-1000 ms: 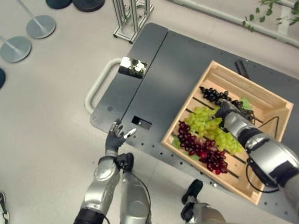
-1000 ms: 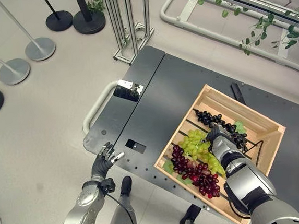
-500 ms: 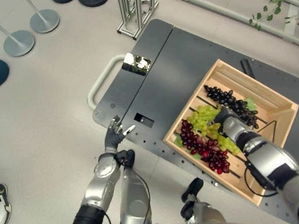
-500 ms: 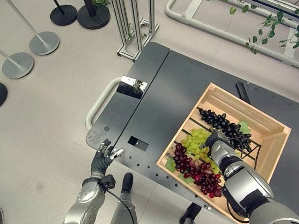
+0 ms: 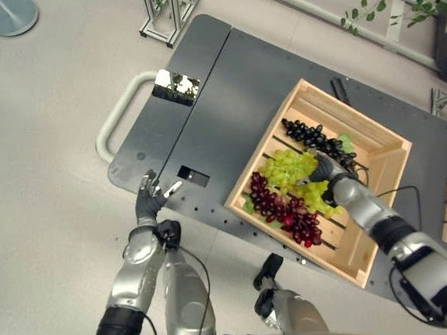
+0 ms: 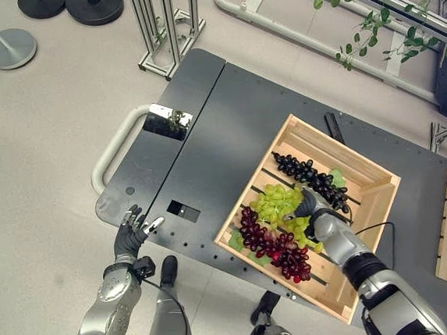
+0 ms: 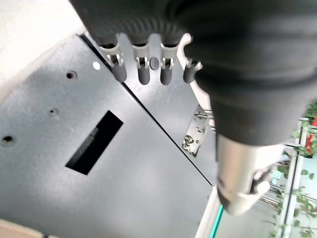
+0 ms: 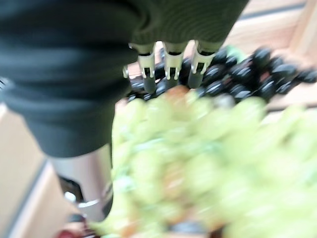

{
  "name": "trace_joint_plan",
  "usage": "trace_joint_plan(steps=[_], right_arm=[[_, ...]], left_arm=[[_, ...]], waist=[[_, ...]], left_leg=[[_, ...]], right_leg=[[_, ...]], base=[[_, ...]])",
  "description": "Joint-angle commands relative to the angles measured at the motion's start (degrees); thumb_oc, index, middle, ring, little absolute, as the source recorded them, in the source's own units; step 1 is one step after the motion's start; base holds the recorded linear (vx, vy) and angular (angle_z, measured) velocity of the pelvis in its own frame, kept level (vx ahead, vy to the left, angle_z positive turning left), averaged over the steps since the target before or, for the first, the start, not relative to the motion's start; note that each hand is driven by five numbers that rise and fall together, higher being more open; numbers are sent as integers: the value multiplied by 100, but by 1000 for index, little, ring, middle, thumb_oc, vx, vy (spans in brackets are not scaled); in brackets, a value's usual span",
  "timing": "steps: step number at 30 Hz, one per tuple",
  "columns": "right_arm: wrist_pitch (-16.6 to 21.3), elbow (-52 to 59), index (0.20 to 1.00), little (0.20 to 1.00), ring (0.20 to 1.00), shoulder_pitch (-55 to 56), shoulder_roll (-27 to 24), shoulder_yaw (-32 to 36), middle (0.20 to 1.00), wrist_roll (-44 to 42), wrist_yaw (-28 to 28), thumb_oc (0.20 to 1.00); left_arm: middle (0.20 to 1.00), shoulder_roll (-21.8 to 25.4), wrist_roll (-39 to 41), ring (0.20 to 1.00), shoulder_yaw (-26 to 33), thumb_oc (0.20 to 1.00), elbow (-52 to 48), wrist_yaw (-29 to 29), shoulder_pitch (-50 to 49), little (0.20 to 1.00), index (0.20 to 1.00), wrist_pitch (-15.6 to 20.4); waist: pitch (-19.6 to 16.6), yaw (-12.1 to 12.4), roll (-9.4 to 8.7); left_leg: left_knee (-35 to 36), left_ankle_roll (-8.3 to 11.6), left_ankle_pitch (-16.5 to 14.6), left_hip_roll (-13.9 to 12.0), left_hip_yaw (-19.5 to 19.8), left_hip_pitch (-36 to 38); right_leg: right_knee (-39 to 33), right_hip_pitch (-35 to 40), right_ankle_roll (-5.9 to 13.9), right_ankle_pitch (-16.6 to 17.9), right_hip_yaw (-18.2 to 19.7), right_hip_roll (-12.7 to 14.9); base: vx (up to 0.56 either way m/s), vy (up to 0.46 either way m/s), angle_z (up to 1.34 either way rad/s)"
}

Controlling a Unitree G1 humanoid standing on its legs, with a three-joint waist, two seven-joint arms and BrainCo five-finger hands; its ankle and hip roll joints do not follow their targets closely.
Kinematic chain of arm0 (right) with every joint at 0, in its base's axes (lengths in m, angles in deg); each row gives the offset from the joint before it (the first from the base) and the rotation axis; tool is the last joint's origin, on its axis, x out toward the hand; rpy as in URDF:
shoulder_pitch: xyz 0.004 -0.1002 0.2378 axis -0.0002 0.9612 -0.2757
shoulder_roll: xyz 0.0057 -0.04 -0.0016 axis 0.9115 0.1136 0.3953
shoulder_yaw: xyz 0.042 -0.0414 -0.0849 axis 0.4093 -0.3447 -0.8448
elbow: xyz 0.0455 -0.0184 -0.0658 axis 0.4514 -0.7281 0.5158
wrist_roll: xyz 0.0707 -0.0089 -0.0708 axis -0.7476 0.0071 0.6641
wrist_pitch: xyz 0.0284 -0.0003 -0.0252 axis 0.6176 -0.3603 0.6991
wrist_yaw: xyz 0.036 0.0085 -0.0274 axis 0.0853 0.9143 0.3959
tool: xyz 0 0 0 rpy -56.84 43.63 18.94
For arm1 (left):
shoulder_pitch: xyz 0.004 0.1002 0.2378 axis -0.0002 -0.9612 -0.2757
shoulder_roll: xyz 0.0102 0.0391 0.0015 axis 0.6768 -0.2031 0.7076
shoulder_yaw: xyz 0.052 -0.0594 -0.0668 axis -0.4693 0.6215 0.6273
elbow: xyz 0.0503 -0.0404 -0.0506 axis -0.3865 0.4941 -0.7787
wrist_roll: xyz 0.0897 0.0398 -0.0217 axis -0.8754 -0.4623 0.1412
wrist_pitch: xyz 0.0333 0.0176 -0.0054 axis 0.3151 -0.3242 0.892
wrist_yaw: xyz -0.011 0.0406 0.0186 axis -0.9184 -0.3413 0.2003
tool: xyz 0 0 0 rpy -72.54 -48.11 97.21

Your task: Pick up the fruits from the basket on one side to the basket on the other side

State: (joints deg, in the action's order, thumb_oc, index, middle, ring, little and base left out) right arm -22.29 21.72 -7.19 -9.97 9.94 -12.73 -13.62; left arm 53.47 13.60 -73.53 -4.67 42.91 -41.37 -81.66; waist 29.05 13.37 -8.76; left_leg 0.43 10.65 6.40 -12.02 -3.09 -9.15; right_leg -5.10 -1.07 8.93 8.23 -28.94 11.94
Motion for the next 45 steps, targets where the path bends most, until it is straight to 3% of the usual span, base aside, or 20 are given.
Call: trace_joint_plan(steps=[1,7,13,24,38,45], right_arm=[[-24,-93,1000,1000,1000,-201,-264,119,1000,-52,-144,1000],[-65,-259,1000,1000,1000,392,-138,801,1000,-364,-473,1000],[-46,-528,1000,1000,1000,508,191,960,1000,-559,-675,1000],[29,-1491,1000,1000,1000,-138,1131,475,1000,-854,-935,1000],[-34,-2414,1000,1000,1000,-1014,1561,-125,1000,-459,-888,1000],[-94,-2950,1000,1000,1000,-1338,1627,100,1000,-635,-1165,1000]], left_arm=[[1000,-63,-19,1000,-19,1000,-457,-11,-47,1000,1000,125],[1000,-54,6,1000,147,1000,-512,5,-122,1000,1000,71],[1000,-69,4,1000,145,1000,-497,14,-91,1000,1000,46],[1000,-177,60,1000,-124,1000,-458,115,-5,1000,1000,63],[1000,-226,99,1000,-439,1000,-402,176,118,1000,1000,135],[1000,-233,143,1000,-589,1000,-443,235,168,1000,1000,158]], waist=[[-48,21,-10],[-63,48,-93],[-64,93,-66],[-6,220,113],[58,357,312],[71,394,410]], left_leg=[[457,-314,147,266,-17,-156],[457,-357,117,314,10,-152],[457,-381,99,341,29,-144],[457,-415,96,416,67,-177],[457,-406,140,462,127,-271],[457,-410,140,494,155,-293]], right_leg=[[709,-171,281,-491,19,256],[756,-171,295,-505,-2,295],[777,-173,294,-515,-1,314],[823,-193,293,-508,-17,329],[811,-215,297,-482,-71,339],[809,-207,301,-481,-117,334]], base=[[0,0,0],[0,0,0],[0,0,0],[0,0,0],[0,0,0],[0,1,0]])
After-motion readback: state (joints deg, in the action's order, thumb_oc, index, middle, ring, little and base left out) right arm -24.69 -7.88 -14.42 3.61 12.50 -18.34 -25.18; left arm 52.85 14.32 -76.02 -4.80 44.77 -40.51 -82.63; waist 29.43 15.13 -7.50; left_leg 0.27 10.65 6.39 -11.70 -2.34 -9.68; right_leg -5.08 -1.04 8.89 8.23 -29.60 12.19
